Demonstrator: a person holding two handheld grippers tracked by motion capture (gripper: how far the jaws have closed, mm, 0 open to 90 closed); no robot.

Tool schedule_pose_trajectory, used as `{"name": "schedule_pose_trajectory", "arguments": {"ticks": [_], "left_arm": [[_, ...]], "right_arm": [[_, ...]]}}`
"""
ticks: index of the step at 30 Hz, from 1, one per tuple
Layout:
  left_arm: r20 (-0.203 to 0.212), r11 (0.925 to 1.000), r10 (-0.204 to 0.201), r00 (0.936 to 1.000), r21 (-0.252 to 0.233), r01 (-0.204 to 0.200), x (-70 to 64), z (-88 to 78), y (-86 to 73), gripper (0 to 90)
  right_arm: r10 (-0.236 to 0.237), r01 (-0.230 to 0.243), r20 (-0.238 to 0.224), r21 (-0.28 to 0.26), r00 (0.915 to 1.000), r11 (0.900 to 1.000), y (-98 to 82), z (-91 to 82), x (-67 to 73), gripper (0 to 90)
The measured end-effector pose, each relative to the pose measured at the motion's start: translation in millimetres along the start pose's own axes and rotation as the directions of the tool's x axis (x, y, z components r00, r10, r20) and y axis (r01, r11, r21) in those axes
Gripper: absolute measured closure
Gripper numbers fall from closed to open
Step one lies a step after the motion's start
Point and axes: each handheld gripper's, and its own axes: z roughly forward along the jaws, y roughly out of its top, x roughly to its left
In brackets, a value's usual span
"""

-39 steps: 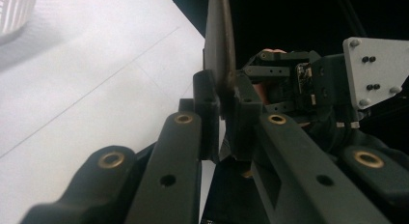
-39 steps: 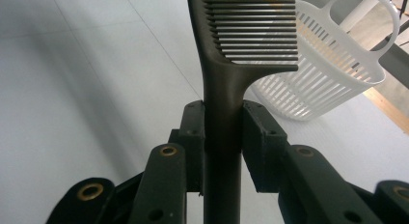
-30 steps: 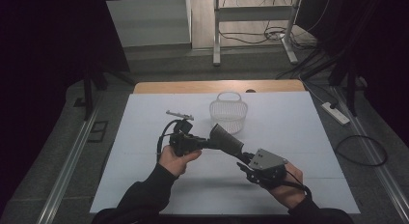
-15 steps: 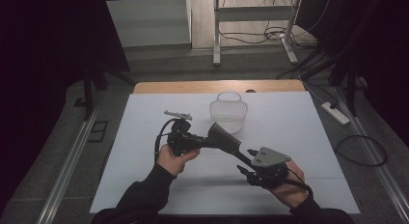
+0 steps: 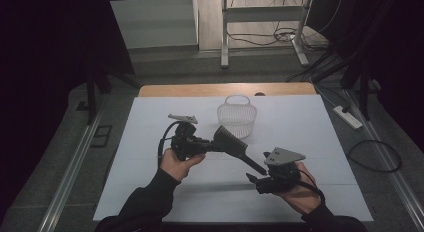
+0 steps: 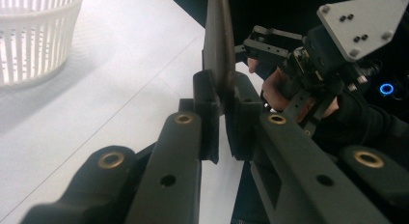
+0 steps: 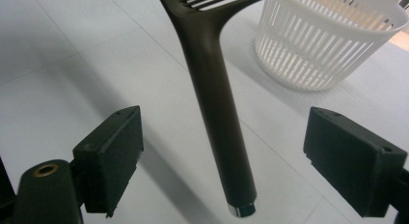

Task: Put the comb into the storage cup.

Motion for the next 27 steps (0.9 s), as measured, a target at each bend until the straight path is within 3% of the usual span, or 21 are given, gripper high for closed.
{"name": "schedule_pose_trajectory", "arguments": {"ticks": [8, 16, 27], "left_arm": [[-0.037, 0.9999, 0.016, 0.9992, -0.004, -0.016, -1.0, -4.6, 0.8, 83.5], [-0.071, 0.9998, 0.021, 0.9972, -0.003, -0.021, 2.1, -11.8, 0.9, 83.5], [-0.094, 0.9996, 0.011, 0.9955, -0.026, -0.014, 5.6, -19.5, 0.9, 83.5]], "right_arm": [[0.049, -0.047, -0.031, 0.038, 0.9983, 0.998, -2.2, -1.0, -7.6, 9.6], [0.053, -0.051, -0.022, 0.082, 0.9984, 0.995, -7.0, 1.9, -11.1, 2.4], [0.065, -0.064, -0.012, 0.064, 0.9978, 0.996, -13.6, -1.1, -18.3, 0.0]]}}
